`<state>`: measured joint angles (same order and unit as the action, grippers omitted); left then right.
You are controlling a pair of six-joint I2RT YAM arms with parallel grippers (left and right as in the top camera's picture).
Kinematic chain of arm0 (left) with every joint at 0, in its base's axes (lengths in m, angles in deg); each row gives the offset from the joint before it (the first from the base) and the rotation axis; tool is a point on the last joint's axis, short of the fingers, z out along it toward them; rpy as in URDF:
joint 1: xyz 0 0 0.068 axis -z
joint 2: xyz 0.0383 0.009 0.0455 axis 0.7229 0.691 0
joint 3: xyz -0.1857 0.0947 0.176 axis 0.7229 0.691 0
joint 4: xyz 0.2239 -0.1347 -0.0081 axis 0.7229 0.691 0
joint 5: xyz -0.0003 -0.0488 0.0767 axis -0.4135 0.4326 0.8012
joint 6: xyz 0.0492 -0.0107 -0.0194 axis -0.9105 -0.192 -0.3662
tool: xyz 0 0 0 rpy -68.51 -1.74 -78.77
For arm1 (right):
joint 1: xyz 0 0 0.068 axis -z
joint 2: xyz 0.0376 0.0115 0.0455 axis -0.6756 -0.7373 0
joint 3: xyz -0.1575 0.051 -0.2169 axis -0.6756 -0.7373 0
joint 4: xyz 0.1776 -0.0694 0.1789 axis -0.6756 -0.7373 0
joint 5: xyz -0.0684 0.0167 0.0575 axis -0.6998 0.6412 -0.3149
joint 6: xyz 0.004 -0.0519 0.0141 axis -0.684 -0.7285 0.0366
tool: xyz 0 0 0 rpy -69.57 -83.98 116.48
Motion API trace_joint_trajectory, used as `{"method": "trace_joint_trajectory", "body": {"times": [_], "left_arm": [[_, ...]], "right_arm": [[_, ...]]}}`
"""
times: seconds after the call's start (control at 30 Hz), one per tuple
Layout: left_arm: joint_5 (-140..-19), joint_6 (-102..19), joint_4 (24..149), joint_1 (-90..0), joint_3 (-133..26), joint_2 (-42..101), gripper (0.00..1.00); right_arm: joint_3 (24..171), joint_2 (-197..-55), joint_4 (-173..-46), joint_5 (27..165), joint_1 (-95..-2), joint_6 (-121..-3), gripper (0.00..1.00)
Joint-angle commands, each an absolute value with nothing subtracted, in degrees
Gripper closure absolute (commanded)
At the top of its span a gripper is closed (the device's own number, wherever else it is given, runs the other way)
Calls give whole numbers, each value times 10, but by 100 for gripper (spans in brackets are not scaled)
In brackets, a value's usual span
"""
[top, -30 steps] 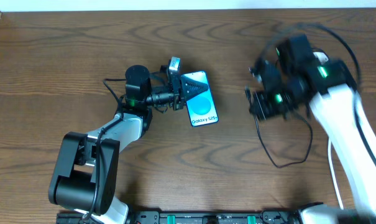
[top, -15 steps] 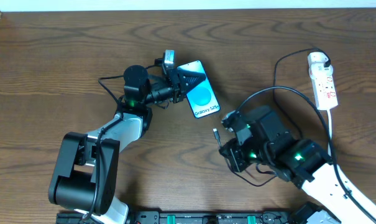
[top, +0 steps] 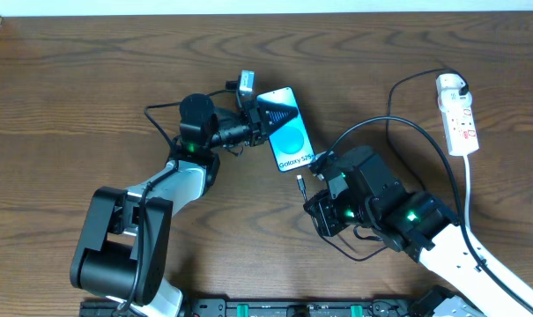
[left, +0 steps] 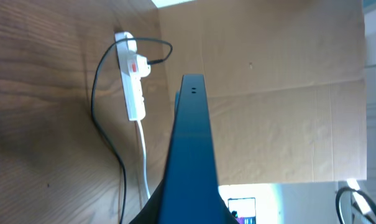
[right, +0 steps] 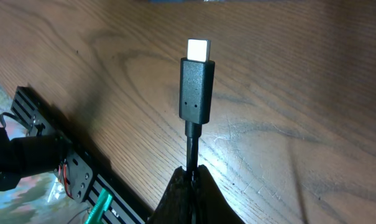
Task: Plug charger to phone and switch on socket
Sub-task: 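Carry the cable plug under the phone's bottom port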
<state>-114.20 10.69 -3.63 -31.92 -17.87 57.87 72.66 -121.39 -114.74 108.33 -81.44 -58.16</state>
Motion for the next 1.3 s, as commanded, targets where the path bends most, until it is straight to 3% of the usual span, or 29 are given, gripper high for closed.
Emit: {"method": "trace_joint_trajectory", "body": {"times": [0.0, 0.63, 1.27], "left_arm": [[-1178, 83, -46, -320, -190, 574, 93], [-1189, 126, -109, -320, -190, 574, 92], [-1189, 132, -112, -320, -190, 574, 92]], "right_arm": [[725, -1212, -1144, 1078, -821, -574, 99], [724, -1206, -1138, 1169, -812, -576, 99], [721, -1193, -1140, 1127, -810, -562, 99]]}}
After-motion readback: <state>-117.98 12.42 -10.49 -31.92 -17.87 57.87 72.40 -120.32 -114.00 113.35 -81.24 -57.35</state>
